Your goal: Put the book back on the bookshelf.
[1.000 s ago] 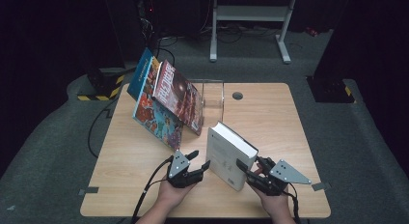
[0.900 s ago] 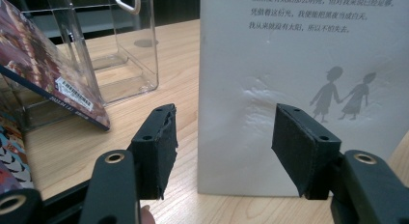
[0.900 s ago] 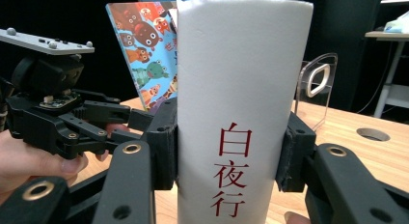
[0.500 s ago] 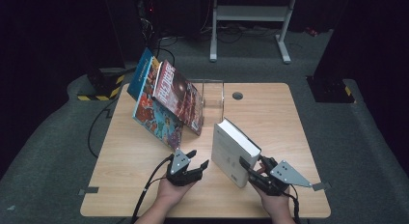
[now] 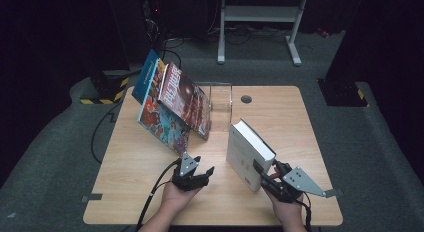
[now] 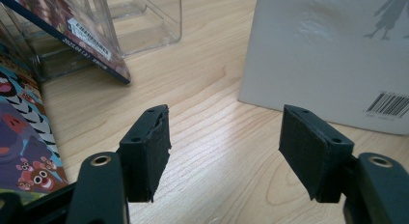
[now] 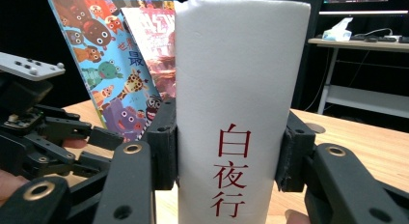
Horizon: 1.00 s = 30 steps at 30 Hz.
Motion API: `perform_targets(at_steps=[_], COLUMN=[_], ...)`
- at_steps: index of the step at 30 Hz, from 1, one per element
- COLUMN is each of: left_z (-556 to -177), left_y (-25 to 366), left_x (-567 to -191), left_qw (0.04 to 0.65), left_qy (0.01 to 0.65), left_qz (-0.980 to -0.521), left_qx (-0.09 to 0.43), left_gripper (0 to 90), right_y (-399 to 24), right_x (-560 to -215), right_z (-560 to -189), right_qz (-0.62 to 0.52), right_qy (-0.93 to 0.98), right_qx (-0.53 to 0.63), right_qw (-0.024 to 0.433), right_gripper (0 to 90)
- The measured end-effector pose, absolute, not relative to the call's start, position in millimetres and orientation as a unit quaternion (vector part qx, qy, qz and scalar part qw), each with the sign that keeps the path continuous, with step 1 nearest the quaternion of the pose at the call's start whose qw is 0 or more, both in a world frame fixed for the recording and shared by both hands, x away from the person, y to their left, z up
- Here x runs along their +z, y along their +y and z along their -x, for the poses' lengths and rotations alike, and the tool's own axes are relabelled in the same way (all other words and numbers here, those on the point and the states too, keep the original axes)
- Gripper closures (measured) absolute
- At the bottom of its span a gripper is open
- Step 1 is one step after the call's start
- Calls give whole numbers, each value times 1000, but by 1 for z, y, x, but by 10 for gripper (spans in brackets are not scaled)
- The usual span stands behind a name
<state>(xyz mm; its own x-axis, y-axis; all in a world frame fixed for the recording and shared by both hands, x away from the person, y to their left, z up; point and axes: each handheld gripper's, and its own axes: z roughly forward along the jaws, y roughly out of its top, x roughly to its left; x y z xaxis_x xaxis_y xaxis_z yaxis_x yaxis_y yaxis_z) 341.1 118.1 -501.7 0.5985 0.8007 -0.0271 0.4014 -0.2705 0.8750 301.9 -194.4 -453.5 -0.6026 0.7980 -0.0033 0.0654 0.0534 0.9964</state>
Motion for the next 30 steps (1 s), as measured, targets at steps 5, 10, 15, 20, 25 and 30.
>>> perform_targets(at_steps=[5, 10, 15, 20, 25, 30], left_z=[-345, -347, -343, -343, -347, -351], left_y=[125, 139, 156, 180, 197, 201], left_x=[-502, -503, -508, -511, -519, -524], left_qw=[444, 428, 408, 398, 366, 342], left_qy=[394, 402, 406, 429, 445, 455], left_qz=[-776, -782, -787, -783, -786, -792], left_qx=[212, 207, 220, 209, 222, 222], left_gripper=[350, 352, 324, 318, 246, 225], right_y=[-193, -192, -191, -191, -192, -190], right_x=[-452, -452, -451, -452, -454, -457], right_z=[-301, -300, -299, -300, -301, -303], right_qz=[-331, -334, -339, -350, -357, -368], right_qy=[661, 663, 665, 667, 677, 685], right_qx=[602, 599, 598, 597, 586, 575], right_qw=[302, 299, 290, 277, 266, 255], right_gripper=[518, 509, 488, 424, 411, 353])
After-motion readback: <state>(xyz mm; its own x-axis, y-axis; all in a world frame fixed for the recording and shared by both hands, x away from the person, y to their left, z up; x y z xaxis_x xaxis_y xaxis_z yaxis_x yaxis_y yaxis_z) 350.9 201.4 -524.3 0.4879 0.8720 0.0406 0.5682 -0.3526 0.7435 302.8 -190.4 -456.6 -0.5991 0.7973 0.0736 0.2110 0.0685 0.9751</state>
